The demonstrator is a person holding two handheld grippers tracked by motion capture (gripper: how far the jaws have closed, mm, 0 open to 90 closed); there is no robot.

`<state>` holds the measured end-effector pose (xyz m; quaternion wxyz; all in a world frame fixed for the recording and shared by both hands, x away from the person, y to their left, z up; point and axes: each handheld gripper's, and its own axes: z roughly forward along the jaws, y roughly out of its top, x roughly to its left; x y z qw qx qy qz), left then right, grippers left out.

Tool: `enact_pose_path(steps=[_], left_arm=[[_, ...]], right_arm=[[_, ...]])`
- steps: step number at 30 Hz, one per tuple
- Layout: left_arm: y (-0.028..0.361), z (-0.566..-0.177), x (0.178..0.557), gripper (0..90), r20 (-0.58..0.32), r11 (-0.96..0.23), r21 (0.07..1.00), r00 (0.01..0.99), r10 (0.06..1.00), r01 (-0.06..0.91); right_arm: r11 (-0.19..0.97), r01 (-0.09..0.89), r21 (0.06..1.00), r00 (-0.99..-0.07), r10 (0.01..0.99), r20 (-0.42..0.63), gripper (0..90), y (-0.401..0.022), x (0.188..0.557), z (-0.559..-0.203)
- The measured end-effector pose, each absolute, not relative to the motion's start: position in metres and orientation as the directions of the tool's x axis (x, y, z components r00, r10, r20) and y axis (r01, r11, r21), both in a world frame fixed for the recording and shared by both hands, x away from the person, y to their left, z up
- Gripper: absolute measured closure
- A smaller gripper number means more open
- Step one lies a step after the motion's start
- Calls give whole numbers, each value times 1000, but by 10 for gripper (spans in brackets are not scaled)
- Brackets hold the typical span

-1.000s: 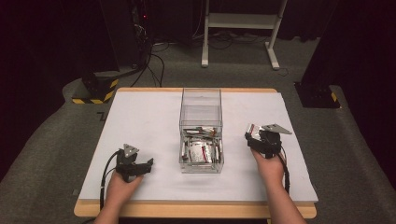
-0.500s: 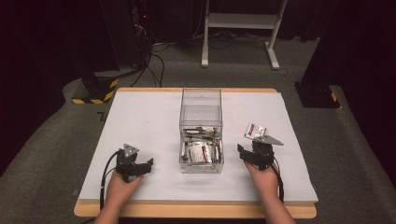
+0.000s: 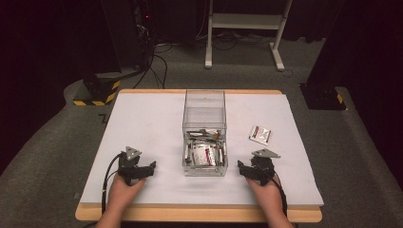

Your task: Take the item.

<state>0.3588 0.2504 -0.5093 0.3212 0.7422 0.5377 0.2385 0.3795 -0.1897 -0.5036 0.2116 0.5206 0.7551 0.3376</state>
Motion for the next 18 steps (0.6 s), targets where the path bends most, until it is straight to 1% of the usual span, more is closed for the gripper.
enact_pose_path(steps=[3, 5, 8, 11, 18], left_arm=[[250, -509, 359, 143, 9, -215, 733, 308, 951, 645], [250, -509, 359, 143, 8, -215, 733, 308, 951, 645], [250, -509, 359, 143, 8, -215, 733, 308, 951, 645], [250, -509, 359, 143, 8, -215, 733, 308, 951, 645], [250, -509, 359, 143, 7, -212, 735, 305, 952, 644]], right_arm=[[269, 638, 722, -388, 922, -1, 207, -186, 379, -504], [288, 634, 718, -392, 920, -22, 206, -183, 379, -505], [284, 635, 718, -391, 920, -19, 205, -184, 379, -505], [284, 636, 717, -380, 924, -28, 176, -183, 379, -505], [275, 644, 714, -370, 929, -24, 157, -183, 380, -505]])
